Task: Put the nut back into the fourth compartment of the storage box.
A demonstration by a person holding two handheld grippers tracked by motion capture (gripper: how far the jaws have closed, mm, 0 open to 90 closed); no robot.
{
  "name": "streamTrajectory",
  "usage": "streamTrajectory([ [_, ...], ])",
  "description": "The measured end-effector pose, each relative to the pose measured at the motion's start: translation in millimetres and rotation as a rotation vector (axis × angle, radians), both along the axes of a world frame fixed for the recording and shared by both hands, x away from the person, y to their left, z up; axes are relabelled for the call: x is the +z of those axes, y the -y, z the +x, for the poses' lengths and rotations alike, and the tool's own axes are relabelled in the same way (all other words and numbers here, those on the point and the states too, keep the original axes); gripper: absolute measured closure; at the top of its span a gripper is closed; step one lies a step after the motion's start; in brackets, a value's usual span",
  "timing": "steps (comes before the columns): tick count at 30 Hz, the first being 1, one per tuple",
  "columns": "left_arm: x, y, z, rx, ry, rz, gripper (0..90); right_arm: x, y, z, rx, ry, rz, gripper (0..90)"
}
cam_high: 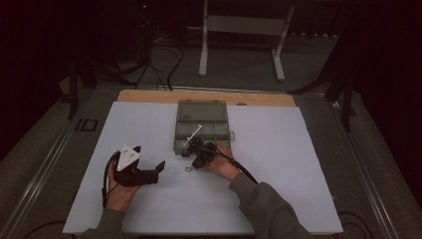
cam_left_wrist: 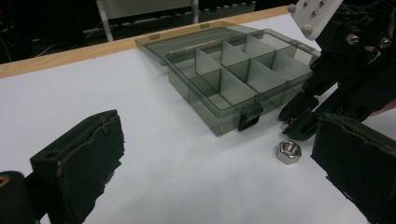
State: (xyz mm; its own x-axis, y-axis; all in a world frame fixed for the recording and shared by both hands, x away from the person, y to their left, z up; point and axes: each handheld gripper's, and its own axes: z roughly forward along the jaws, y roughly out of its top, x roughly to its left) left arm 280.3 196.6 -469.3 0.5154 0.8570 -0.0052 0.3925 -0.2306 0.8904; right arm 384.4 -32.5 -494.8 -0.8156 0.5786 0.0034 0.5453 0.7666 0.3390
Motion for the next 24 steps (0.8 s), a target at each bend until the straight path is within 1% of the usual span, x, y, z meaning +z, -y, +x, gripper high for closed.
streamTrajectory([
  [15,-0.1,0.0,0.1,0.001,-0.001,0.000,2.4,1.3,2.2,-0.7,0.010,-0.018,-0.016,70.0],
  [18,-0.2,-0.1,0.1,0.001,-0.001,0.001,2.4,1.3,3.3,-0.9,0.011,-0.021,-0.013,70.1],
  [20,-0.3,-0.2,0.2,0.002,-0.001,-0.001,2.4,2.0,4.0,-1.4,0.016,-0.027,-0.021,70.0],
  [24,-0.3,-0.2,0.3,0.002,-0.001,0.000,2.4,3.5,5.7,-2.5,0.018,-0.033,-0.017,70.1],
])
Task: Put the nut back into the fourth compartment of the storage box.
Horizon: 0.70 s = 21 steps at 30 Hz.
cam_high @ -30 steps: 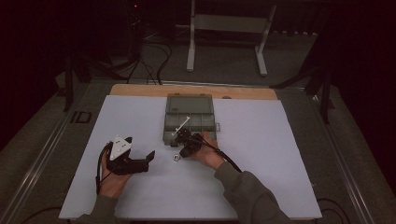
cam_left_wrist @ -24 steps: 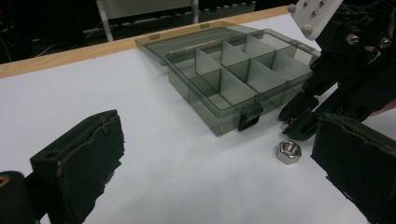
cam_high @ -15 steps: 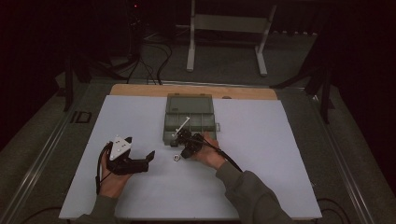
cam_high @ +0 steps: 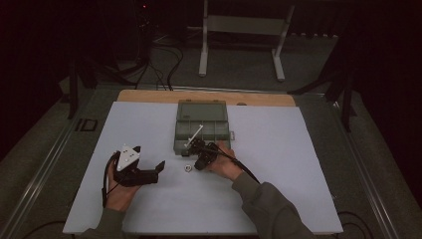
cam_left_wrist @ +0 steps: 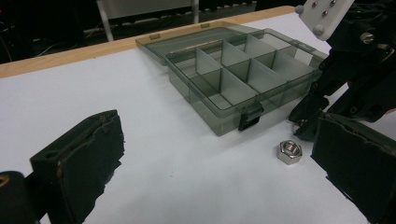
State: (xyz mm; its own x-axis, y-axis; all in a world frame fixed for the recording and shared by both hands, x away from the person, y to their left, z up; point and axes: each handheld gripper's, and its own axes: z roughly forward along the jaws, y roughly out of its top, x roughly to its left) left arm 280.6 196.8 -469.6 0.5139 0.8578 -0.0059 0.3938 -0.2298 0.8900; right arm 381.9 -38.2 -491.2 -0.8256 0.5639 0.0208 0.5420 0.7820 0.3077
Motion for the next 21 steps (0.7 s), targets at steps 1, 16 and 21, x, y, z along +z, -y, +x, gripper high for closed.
streamTrajectory([
  [1,0.0,0.0,0.0,0.000,0.000,-0.001,2.4,0.7,0.5,-0.1,-0.001,-0.004,0.002,70.1],
  [16,-0.4,0.1,0.2,0.000,0.000,-0.002,2.4,15.2,8.0,-4.0,0.016,-0.005,0.031,70.1],
  [21,-0.3,0.0,0.3,0.001,0.001,-0.002,2.4,21.8,10.3,-3.7,0.020,-0.006,0.044,70.1],
])
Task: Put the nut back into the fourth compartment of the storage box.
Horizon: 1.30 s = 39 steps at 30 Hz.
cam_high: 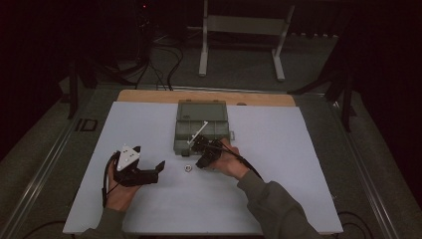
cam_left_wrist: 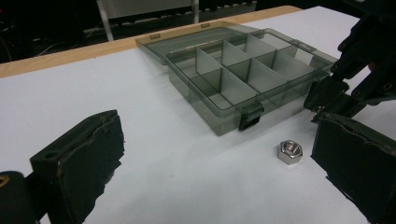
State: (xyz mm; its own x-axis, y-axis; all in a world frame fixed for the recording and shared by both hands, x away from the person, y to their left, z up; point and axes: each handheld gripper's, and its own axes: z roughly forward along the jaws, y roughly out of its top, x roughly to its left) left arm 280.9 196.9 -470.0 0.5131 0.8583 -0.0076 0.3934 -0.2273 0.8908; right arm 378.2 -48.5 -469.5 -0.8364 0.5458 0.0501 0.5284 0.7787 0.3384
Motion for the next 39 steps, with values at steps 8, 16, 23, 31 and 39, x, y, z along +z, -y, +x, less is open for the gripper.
streamTrajectory([
  [8,0.3,-0.4,-0.1,0.000,0.000,0.002,2.4,12.9,3.7,0.6,-0.002,0.007,0.022,70.1],
  [16,0.6,-0.7,-0.2,0.001,0.002,0.000,2.4,24.6,7.1,1.8,-0.009,0.014,0.046,70.1],
  [23,0.7,-1.0,-0.2,0.001,0.002,-0.001,2.4,35.9,8.7,4.2,-0.017,0.024,0.065,70.1],
  [31,0.6,-0.9,-0.2,0.000,0.001,-0.001,2.4,47.2,10.2,7.2,-0.025,0.038,0.084,70.1],
  [39,0.7,-0.6,-0.2,0.001,0.002,0.001,2.4,53.6,13.0,12.0,-0.042,0.045,0.092,70.1],
])
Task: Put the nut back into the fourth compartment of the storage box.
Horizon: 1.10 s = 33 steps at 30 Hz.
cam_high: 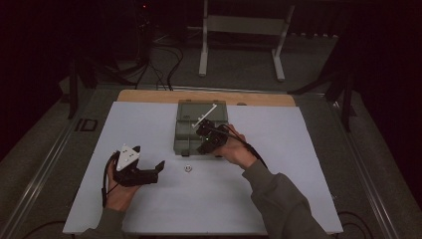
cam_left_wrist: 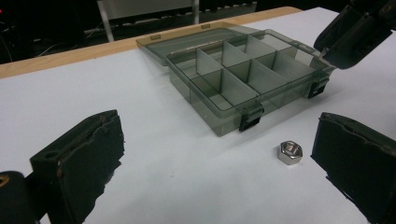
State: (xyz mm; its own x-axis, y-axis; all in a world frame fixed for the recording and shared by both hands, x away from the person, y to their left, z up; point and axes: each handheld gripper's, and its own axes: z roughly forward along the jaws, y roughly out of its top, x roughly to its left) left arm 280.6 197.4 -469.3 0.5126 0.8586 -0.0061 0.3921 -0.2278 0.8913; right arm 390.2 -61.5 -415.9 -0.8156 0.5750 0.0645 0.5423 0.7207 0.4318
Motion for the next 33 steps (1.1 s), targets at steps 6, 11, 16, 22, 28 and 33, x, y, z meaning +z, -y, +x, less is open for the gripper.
streamTrajectory([
  [6,0.1,-0.3,0.0,0.000,0.000,-0.001,2.4,4.8,2.9,5.3,-0.026,0.007,0.012,70.1],
  [11,0.1,-0.2,0.1,0.000,0.001,-0.001,2.4,7.8,5.6,9.8,-0.042,0.015,0.018,70.2],
  [16,0.1,-0.2,0.1,0.000,0.001,-0.001,2.4,10.8,7.5,13.3,-0.057,0.020,0.025,70.2],
  [22,0.2,-0.3,0.0,0.001,0.001,-0.003,2.4,15.8,9.5,17.4,-0.078,0.027,0.035,70.2],
  [28,0.2,-0.3,0.0,0.000,0.001,-0.002,2.4,19.0,10.6,21.2,-0.089,0.037,0.032,70.2],
  [33,0.0,-0.3,0.1,0.000,0.001,-0.002,2.4,20.8,12.8,25.2,-0.108,0.040,0.038,70.2],
])
